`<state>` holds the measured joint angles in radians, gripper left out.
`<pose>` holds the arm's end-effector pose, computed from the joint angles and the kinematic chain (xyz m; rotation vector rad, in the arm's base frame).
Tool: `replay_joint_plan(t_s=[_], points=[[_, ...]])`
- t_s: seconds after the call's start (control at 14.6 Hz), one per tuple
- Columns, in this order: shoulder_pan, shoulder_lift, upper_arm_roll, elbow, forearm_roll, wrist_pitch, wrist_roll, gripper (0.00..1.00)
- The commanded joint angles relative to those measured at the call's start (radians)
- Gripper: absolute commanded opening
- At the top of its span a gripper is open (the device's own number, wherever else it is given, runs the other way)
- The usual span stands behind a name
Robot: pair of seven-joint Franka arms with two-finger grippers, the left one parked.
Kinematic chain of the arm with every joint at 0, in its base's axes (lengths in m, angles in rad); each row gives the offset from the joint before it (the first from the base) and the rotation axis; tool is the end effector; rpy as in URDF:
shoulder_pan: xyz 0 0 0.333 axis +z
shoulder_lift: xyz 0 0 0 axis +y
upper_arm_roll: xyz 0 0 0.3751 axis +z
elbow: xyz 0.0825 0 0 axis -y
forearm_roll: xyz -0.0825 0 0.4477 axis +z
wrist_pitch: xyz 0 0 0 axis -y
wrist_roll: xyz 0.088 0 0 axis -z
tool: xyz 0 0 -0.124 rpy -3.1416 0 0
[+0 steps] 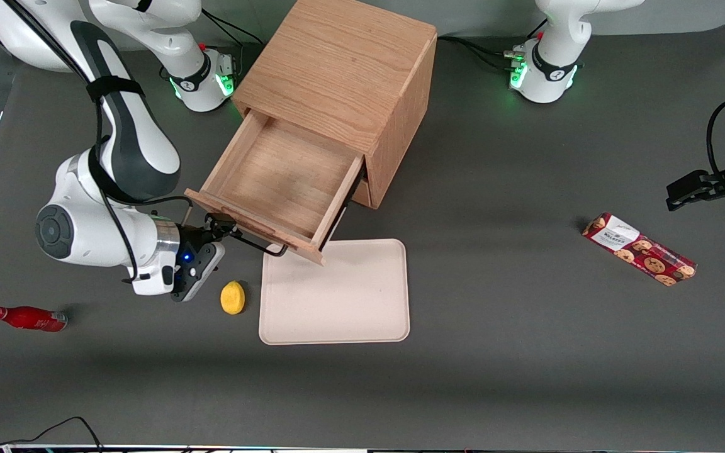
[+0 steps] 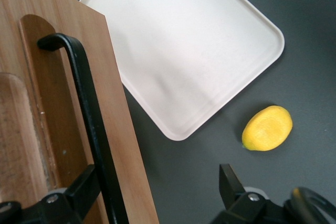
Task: Open upper drawer
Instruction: 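Pull the upper drawer outward by its handle with the right gripper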
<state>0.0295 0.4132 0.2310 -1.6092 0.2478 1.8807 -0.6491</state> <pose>0.7099 0.1919 0.3986 -2.5734 -1.0953 0.0953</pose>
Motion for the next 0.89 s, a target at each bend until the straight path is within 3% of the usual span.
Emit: replay_joint_plan(t_s=[0.0,0.82], points=[[0.010,0.038,-0.005,0.060,-0.022,-0.018,-0.017,1.00],[0.027,0.142,-0.004,0.199,-0.048,-0.018,-0.006,1.00]])
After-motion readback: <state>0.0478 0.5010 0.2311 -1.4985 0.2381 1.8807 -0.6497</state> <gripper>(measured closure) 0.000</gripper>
